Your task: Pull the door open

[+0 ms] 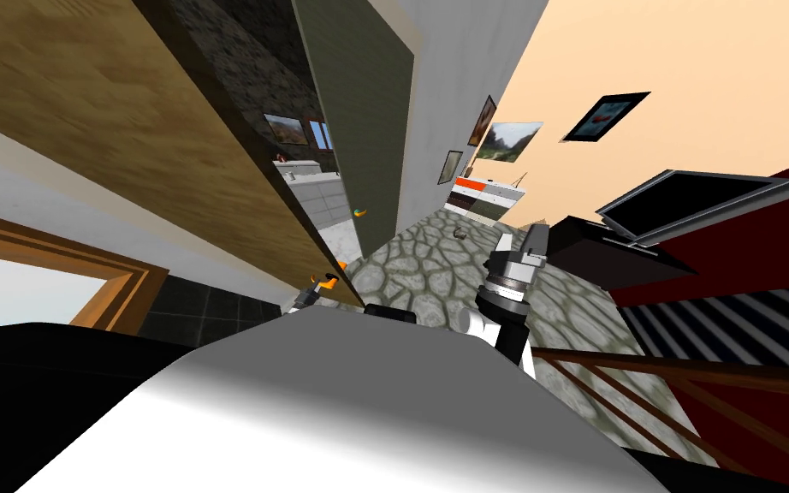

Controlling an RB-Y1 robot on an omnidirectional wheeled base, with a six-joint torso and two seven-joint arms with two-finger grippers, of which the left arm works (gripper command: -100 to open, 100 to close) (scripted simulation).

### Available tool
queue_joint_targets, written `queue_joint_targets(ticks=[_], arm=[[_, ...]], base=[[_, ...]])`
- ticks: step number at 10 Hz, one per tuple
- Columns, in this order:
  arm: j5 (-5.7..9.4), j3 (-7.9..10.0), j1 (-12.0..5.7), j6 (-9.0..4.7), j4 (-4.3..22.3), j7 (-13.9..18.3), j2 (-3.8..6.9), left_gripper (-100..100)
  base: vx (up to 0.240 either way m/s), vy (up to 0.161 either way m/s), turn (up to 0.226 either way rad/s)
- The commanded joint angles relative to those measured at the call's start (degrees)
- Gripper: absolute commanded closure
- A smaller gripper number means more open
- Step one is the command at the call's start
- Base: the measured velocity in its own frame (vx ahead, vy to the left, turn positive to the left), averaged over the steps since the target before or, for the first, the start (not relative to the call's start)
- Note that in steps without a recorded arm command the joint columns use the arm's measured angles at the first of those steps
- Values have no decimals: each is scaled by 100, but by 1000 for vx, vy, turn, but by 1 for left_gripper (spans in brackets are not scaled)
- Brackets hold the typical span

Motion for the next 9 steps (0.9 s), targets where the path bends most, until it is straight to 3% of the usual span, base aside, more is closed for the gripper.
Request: queue_joint_targets(ticks=[1,3,8,9], arm=[[-103,-53,94,32,-201,18,-76,100],[-103,-53,94,32,-201,18,-76,100],[-752,-4,103,-107,-385,200,-181,100],[-752,-4,103,-107,-385,200,-181,100]], base=[[-63,-13,15],[-11,-1,-6],[-65,5,95],[-52,17,41]])
